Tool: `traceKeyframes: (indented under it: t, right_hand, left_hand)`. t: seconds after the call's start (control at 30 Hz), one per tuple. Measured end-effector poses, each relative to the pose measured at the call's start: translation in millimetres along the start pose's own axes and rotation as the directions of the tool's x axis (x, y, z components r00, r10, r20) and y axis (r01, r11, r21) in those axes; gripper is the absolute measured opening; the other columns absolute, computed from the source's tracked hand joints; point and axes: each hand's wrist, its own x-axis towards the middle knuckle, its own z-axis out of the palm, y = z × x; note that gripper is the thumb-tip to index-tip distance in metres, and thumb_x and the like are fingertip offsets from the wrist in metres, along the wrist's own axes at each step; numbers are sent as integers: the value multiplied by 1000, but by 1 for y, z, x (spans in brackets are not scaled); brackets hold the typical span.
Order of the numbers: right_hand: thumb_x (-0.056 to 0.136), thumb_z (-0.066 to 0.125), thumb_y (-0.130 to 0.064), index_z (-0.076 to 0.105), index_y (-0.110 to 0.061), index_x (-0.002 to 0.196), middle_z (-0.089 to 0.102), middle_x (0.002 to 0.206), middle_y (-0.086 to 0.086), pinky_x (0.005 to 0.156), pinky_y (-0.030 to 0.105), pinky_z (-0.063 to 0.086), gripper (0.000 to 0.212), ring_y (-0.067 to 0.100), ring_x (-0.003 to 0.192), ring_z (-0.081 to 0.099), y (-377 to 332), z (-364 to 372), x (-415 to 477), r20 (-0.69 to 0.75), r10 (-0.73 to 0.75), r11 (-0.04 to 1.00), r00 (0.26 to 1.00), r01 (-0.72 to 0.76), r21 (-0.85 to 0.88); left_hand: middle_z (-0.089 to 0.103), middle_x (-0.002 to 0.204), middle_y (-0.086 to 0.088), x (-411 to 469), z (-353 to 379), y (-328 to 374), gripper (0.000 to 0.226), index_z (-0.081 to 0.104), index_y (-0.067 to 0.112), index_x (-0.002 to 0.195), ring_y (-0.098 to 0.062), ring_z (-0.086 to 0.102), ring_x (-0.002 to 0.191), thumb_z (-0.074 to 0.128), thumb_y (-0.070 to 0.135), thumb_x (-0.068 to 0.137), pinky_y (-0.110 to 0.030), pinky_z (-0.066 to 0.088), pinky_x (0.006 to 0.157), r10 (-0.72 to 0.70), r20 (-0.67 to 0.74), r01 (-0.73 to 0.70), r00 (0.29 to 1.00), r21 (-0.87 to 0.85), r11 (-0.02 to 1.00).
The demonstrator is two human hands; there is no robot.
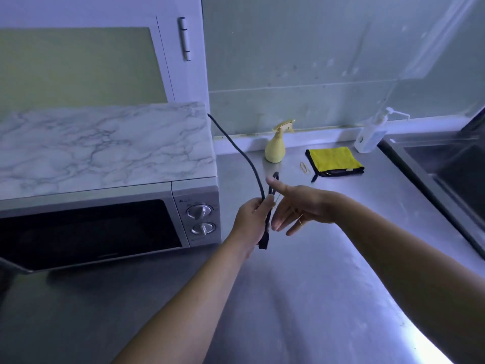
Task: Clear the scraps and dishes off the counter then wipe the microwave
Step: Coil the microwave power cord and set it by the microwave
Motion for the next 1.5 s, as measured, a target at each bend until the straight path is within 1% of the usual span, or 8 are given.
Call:
traceKeyframes:
  t: [0.17, 0.27, 0.43, 0.6, 0.77, 0.9, 1.17, 1.5]
  right_hand:
    - [80, 49, -83, 74, -2, 107, 75, 104, 18, 85, 46, 61, 89, 31, 101, 72, 12, 20, 23, -41, -85, 983, 996, 90, 159]
    - [85, 56, -72, 77, -10, 99, 77, 91, 8, 77, 41, 61, 67, 21, 86, 75, 29, 28, 38, 7, -140, 898, 990, 124, 422]
    - [95, 51, -57, 75, -16, 104, 69, 115, 8, 107, 49, 44, 48, 26, 109, 63, 55, 49, 63, 149, -233, 766, 961, 87, 637]
    - [102, 50, -33, 67, -20, 91, 68, 85, -2, 62, 28, 53, 24, 14, 79, 65, 59, 71, 69, 179, -197, 681, 964, 3, 732]
    - [91, 66, -36, 56, -18, 70, 53, 69, -4, 63, 28, 51, 29, 12, 70, 61, 50, 69, 71, 198, -184, 681, 963, -20, 732]
    - [69, 75, -44, 53, -18, 76, 47, 73, 1, 80, 33, 38, 35, 17, 71, 52, 52, 71, 71, 248, -229, 659, 941, -37, 751]
    - [94, 64, -9, 55, -9, 74, 52, 61, 5, 65, 32, 49, 23, 18, 58, 55, 57, 59, 77, 77, -106, 505, 991, -13, 863]
    - [89, 66, -13, 50, -12, 64, 40, 53, 4, 47, 25, 37, 29, 18, 41, 40, 72, 26, 73, 79, -191, 808, 979, 111, 579]
  left_hand:
    - [70, 71, 2, 4, 10, -3, 33, 63, 17, 77, -5, 64, 63, 49, 35, 101, -19, 44, 54, 132, -158, -94, 978, 228, 969]
    - [66, 96, -12, 6, 15, -14, 18, 60, 11, 91, -26, 66, 91, 48, 20, 100, -38, 53, 76, 170, -196, -82, 966, 390, 917]
    - [55, 129, -9, -7, 21, -27, 37, 58, 16, 125, -32, 52, 121, 49, 5, 91, -48, 46, 101, 87, -235, 55, 968, 537, 842]
    - [36, 152, -6, -21, 10, -36, 49, 53, 13, 137, -32, 35, 137, 55, 14, 88, -41, 32, 114, 70, -274, 183, 959, 790, 586]
    - [61, 114, -2, -51, 11, -42, 31, 70, 19, 109, -21, 52, 108, 73, 16, 78, -33, 40, 95, 476, -482, 5, 735, 706, 708]
    - [65, 91, -4, -52, 23, -40, 12, 75, 15, 93, -19, 58, 85, 71, 19, 82, -33, 50, 80, 244, -365, -4, 898, 550, 835]
    - [71, 84, -7, -77, 35, -40, 22, 70, 29, 75, -14, 60, 80, 60, 49, 74, -30, 43, 78, 62, -263, 4, 963, 244, 970]
    - [55, 57, -2, -80, -2, -4, 15, 75, 15, 75, -15, 53, 60, 63, 12, 83, -24, 44, 68, 158, -364, -112, 918, 142, 983]
